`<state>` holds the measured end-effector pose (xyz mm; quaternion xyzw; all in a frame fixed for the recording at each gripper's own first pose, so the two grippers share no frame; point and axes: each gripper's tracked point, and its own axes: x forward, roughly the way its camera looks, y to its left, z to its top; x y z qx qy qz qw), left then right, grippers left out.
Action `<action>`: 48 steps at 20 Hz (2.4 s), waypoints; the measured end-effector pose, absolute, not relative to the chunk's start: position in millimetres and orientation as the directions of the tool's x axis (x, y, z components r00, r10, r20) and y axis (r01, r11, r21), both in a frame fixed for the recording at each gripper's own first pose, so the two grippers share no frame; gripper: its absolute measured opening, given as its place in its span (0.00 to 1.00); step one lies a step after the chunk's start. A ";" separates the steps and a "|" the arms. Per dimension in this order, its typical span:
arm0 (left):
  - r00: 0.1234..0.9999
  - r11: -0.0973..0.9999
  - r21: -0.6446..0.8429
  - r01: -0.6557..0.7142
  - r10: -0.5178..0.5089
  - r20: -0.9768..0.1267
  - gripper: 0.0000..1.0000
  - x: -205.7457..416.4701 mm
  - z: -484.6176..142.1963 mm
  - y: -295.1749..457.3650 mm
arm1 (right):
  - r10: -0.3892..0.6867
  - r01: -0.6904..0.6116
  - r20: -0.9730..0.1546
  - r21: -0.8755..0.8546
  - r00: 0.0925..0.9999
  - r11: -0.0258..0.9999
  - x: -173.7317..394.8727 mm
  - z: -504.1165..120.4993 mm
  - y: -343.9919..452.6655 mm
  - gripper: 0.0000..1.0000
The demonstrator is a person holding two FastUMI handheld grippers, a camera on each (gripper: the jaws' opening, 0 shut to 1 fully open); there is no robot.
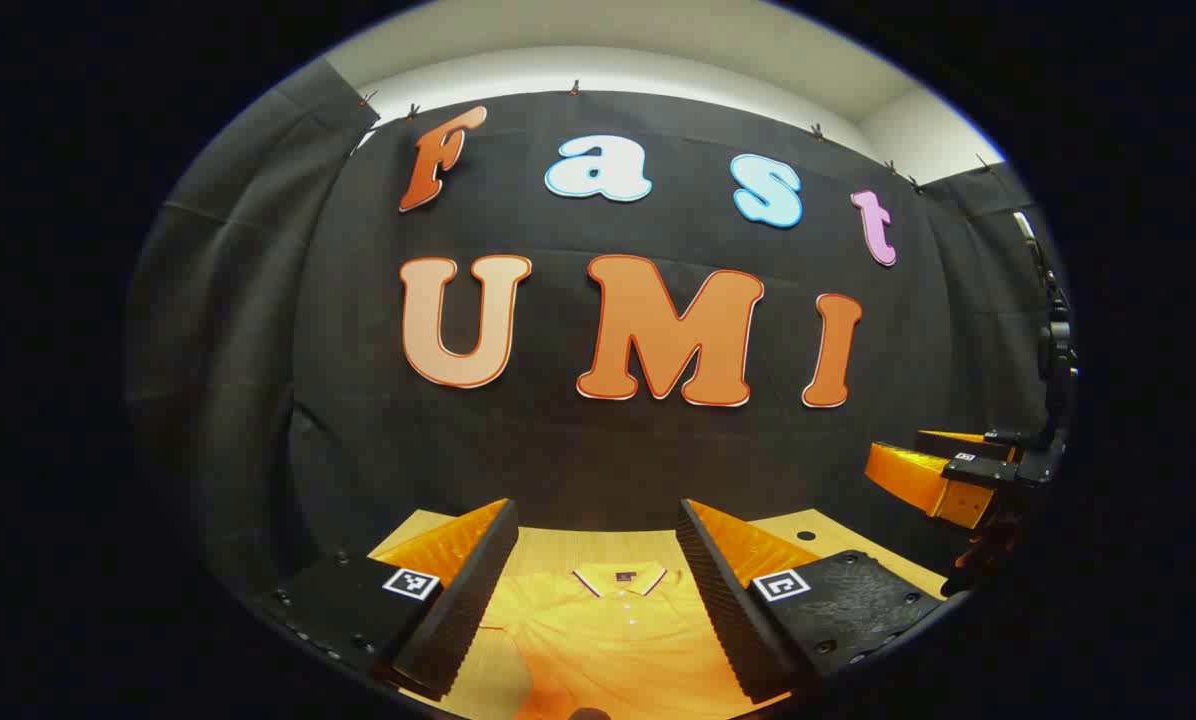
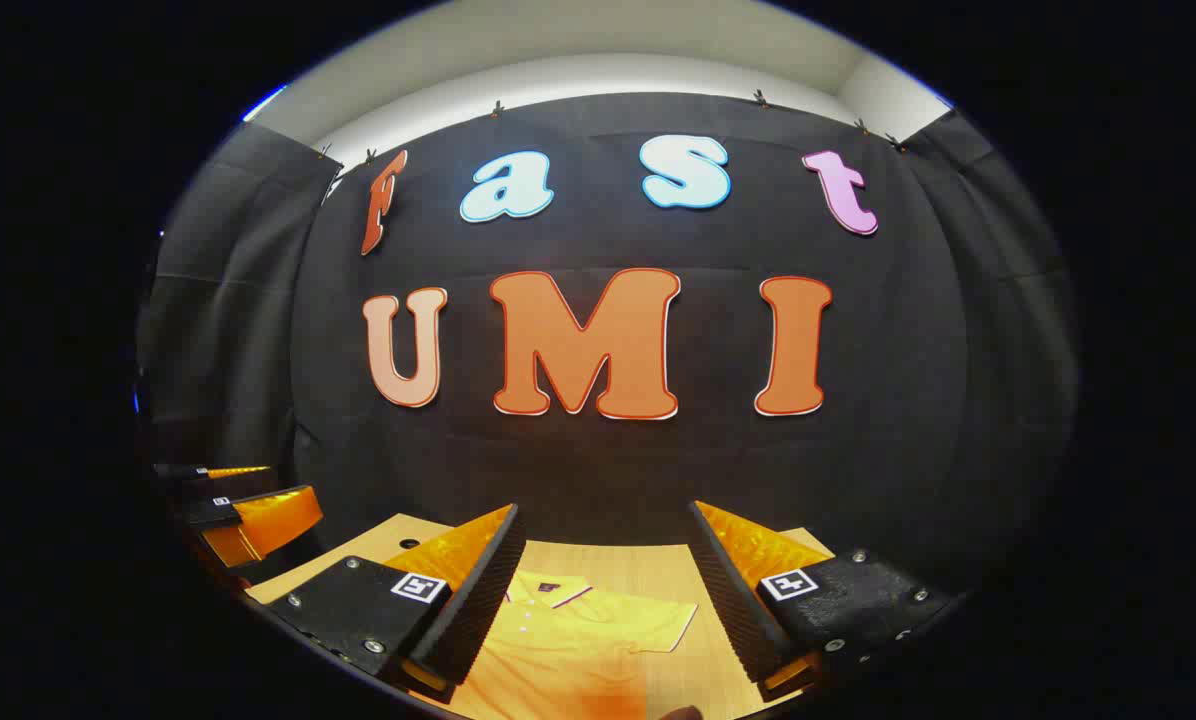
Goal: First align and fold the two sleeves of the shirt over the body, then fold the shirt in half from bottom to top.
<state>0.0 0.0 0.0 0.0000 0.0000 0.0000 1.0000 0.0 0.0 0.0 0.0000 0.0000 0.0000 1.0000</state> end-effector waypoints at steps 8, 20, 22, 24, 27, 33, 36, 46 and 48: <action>0.997 0.999 0.001 -0.043 0.043 0.059 0.98 15.5 35.4 12.6 | 0.064 -0.063 0.049 -0.021 0.997 0.998 -0.4 21.0 21.2 1.00; 0.997 0.997 0.077 0.009 -0.015 0.078 0.98 -26.3 9.5 -7.4 | -0.036 0.033 -0.065 -0.044 0.997 0.999 -6.0 -33.1 -16.8 0.98; 0.997 0.997 0.071 0.005 -0.010 0.072 0.98 -33.4 5.1 -3.9 | -0.042 0.039 -0.070 -0.047 0.997 0.998 -2.6 -35.8 -18.8 0.99; 0.998 0.995 0.095 0.009 -0.015 0.064 0.98 -36.9 -0.9 -4.0 | -0.052 0.049 -0.055 -0.052 0.997 0.997 3.7 -34.7 -19.6 0.98; 0.997 0.988 0.151 0.011 -0.021 0.069 0.98 -40.8 -1.5 -0.7 | -0.061 0.057 -0.065 -0.062 0.996 0.996 12.5 -42.6 -19.0 0.99; 0.996 0.987 0.157 0.026 -0.038 0.077 0.97 -32.1 -0.9 16.7 | -0.126 0.120 -0.103 -0.063 0.987 0.991 23.7 -57.5 -29.5 0.98; 0.997 0.988 0.150 0.029 -0.038 0.061 0.97 -29.0 -9.5 22.5 | -0.139 0.131 -0.131 -0.068 0.982 0.989 30.6 -70.1 -35.5 0.99; 0.992 0.980 0.163 -0.118 0.108 0.070 0.97 -3.9 -12.6 31.5 | -0.119 0.109 -0.366 -0.048 0.923 0.993 100.4 -160.0 -82.5 0.99; 0.990 0.976 0.168 -0.136 0.128 0.058 0.97 -1.3 -15.6 30.0 | -0.110 0.104 -0.433 -0.037 0.895 0.994 116.5 -182.2 -88.3 0.98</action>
